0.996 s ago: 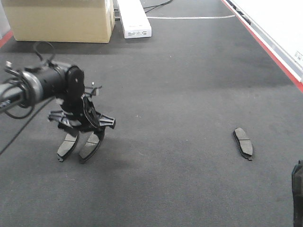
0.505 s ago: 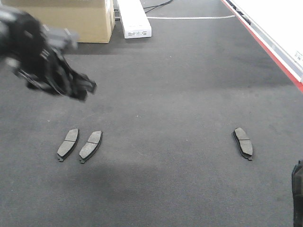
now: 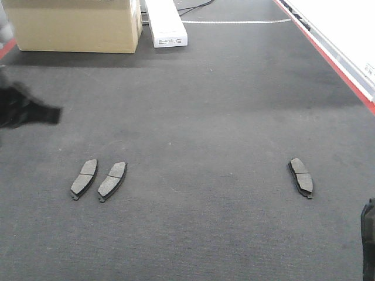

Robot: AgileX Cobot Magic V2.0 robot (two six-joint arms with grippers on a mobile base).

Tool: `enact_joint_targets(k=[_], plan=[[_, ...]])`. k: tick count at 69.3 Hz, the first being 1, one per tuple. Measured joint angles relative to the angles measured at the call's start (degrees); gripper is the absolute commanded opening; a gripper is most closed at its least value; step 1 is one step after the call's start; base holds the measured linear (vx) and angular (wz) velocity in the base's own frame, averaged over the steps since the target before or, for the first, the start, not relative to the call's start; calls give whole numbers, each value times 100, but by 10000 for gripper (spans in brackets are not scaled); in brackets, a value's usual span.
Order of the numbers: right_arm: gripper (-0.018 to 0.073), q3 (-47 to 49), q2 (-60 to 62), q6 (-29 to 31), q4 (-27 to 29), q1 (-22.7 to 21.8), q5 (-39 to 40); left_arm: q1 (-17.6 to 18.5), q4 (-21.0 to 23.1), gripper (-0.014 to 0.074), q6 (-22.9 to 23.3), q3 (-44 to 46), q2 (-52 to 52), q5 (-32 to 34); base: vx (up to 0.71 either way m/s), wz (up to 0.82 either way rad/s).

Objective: Move and align brake pads A on conveyor
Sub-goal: 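Open the left gripper and lift it away from the pads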

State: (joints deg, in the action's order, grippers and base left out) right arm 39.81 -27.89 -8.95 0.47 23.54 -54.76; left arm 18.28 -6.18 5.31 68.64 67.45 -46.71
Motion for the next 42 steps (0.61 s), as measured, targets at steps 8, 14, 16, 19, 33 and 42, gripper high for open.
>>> enact_joint_targets(k=[8, 14, 16, 19, 33, 42], plan=[[-12, 0, 0, 0, 0, 0, 0, 0, -5, -8, -18, -552, -675, 212, 0, 0], [-12, 0, 0, 0, 0, 0, 0, 0, -5, -6, -129, -987, -1125, 339, 0, 0], [-12, 0, 0, 0, 0, 0, 0, 0, -5, -6, -181, -1114, -1310, 373, 0, 0], [-12, 0, 0, 0, 0, 0, 0, 0, -5, -6, -271, -1326, -1523, 414, 0, 0], [-12, 0, 0, 0, 0, 0, 0, 0, -6, -6, -531, -1981, -2422, 611, 0, 0], [-12, 0, 0, 0, 0, 0, 0, 0, -11, -6, -531, -2112, -2693, 670, 0, 0]])
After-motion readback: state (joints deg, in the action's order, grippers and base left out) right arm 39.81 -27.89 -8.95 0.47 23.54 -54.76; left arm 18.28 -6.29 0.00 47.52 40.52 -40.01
